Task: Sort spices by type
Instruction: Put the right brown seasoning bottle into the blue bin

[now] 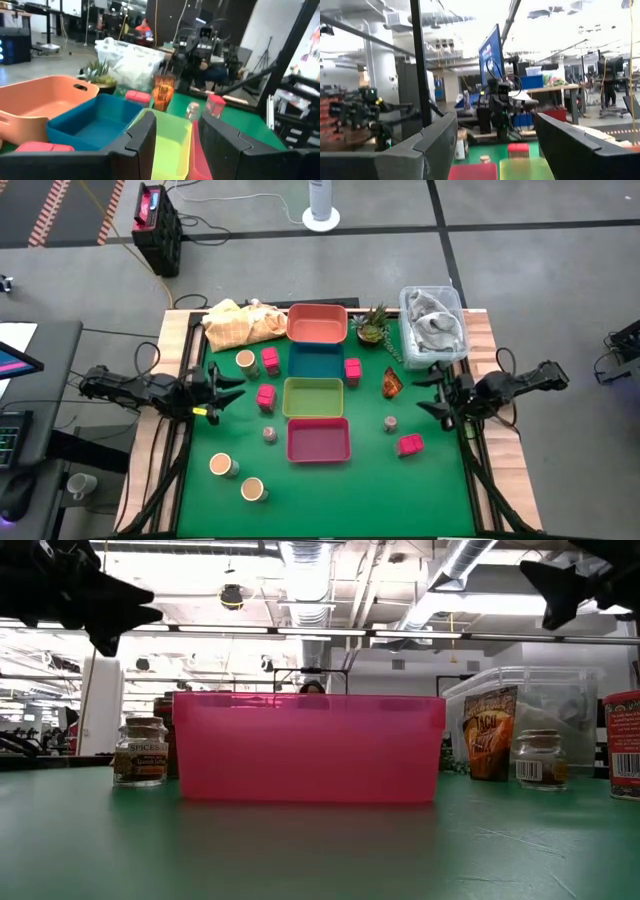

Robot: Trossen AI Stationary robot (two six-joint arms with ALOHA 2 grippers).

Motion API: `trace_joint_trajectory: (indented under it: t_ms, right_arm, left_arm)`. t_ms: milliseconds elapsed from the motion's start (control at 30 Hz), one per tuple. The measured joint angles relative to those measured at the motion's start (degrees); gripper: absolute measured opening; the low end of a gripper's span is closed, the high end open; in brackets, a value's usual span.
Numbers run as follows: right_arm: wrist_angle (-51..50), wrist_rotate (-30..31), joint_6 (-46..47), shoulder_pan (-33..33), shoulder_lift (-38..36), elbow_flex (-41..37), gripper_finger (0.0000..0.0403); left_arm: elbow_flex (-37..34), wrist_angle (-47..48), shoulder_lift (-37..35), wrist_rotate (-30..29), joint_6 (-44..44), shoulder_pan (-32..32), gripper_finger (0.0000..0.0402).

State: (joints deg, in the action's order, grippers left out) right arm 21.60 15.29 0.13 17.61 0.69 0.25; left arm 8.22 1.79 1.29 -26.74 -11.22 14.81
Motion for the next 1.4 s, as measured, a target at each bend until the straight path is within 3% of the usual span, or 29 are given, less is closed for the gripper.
trace_joint_trajectory:
  t_ms: [200,400,533,900,1033,1200,1400]
  right_arm:
    - [1.13,-0.21,3.43,-0.13,0.00,0.00,0.0291]
    - [0.82,-0.13,9.32,-1.79,1.84,0.08,0.0291]
    - [-7.62,1.43,11.77,-2.81,7.62,3.26,0.0291]
    - [-34.01,14.53,19.17,1.00,37.91,26.25,0.0291]
    - [-48.45,14.26,23.68,3.64,51.06,37.56,0.0291]
    - [-62.68,9.34,23.39,5.67,67.04,50.52,0.0291]
    - [-76.48,5.72,22.73,5.33,81.43,61.82,0.0293]
  left_arm:
    - [1.13,-0.42,2.40,0.76,0.42,0.00,0.0137]
    - [1.21,-8.46,7.41,0.84,3.09,0.00,0.0137]
    - [1.30,-14.12,10.39,0.90,1.23,0.00,0.0137]
    - [1.38,-15.74,12.19,-4.59,-0.85,0.00,0.0137]
    - [3.59,-11.74,12.22,-4.59,-0.93,0.00,0.0137]
    - [7.63,-6.56,12.23,-4.64,-0.78,-0.04,0.0137]
    - [10.13,-2.54,12.21,-5.58,0.87,-0.04,0.0137]
